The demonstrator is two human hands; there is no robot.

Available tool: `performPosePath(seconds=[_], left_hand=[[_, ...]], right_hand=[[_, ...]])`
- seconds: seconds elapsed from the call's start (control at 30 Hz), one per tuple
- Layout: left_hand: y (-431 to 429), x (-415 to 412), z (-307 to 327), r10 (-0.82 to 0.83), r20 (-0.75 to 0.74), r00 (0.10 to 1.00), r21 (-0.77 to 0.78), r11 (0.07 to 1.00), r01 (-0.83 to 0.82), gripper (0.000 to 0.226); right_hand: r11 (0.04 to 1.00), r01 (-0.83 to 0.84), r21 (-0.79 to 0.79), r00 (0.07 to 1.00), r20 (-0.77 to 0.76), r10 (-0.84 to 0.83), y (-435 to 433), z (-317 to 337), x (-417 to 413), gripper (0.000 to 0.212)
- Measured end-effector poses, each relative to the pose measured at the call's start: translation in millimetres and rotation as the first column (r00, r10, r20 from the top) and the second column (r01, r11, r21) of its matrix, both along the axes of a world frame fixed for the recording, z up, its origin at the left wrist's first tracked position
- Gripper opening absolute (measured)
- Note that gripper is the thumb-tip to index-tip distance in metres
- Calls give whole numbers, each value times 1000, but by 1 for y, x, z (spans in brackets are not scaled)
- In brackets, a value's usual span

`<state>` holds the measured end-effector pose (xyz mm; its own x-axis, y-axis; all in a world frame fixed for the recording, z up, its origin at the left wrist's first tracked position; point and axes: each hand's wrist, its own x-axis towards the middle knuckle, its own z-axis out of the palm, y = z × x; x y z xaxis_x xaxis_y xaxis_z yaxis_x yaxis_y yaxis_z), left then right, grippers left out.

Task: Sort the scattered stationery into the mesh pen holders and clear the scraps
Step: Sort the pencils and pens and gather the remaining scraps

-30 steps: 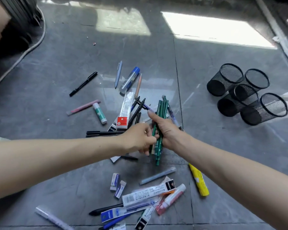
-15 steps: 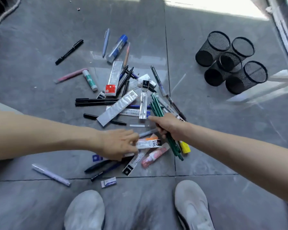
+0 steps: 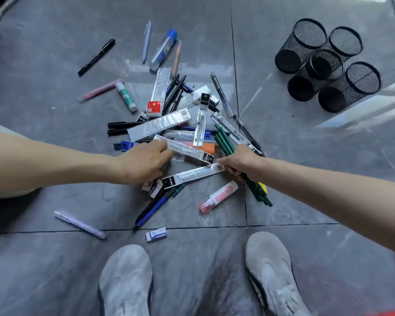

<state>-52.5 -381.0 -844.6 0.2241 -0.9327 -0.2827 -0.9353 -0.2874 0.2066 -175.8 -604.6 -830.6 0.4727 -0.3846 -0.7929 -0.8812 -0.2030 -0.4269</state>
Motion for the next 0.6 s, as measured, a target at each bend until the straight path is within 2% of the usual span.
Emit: performPosePath(seconds=[0.07, 0.13, 0.2, 0.27, 0.4, 0.47, 0.6], left_hand=[[-1, -7, 1, 30, -40, 999, -35, 999, -31, 26], [-5, -21, 2, -42, -149, 988, 23, 999, 46, 24], [-10, -35, 4, -128, -229, 965, 11, 991, 134, 21], [-18, -42, 7, -131, -185, 974, 25, 990, 138, 16], [-37, -42, 10, 44, -96, 994, 174, 984, -27, 21], [-48, -46, 10, 125, -57, 991, 214, 971, -110, 27], [-74, -66, 6, 298, -68, 952, 298, 917, -265, 38]], right_hand=[[999, 19, -37, 999, 46, -17, 0, -7, -3, 34], [995, 18, -96, 997, 82, -10, 1, -11, -5, 32], [984, -56, -168, 996, 60, 67, 5, -12, -6, 45], [954, -180, -242, 983, 2, 186, 6, -11, -6, 56], [930, -282, -236, 958, -25, 284, -1, -11, -8, 66], [921, -302, -248, 952, -23, 306, -3, -11, -11, 65], [903, -307, -299, 949, -23, 315, -6, -13, -25, 56]])
